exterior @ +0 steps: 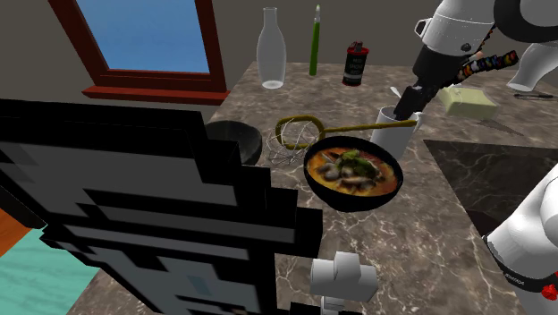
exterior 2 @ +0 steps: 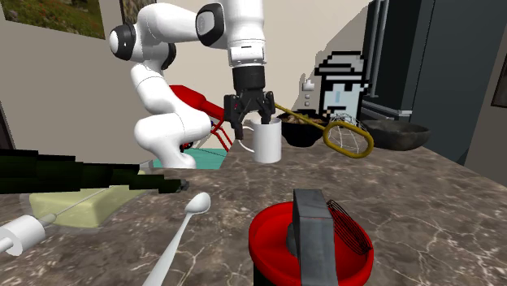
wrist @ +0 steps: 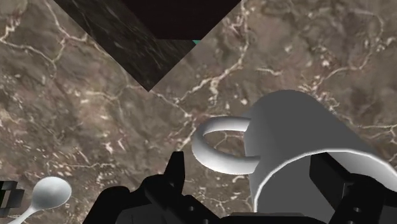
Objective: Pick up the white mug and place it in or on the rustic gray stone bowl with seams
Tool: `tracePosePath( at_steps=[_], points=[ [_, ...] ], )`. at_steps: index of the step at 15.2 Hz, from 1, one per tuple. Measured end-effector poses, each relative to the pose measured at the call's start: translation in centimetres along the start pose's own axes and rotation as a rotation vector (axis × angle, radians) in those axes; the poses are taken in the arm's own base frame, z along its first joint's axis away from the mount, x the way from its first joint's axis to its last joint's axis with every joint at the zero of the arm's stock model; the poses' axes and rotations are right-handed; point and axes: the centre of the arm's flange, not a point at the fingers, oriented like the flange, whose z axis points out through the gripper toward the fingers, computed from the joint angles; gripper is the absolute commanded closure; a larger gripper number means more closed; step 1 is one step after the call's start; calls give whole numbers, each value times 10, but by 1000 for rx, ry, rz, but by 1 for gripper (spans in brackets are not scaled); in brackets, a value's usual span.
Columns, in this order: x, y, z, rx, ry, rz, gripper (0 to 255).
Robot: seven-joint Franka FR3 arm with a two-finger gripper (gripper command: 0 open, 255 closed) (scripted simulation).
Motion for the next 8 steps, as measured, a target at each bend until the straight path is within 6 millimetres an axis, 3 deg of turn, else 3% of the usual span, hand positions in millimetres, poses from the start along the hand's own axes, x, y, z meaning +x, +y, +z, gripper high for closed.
tracePosePath(
  at_steps=[1,2,8],
  points=[
    [0,0,0,0,0,0,0],
    [0,0,0,0,0,0,255],
    [0,0,-1,1,3,0,255]
  ],
)
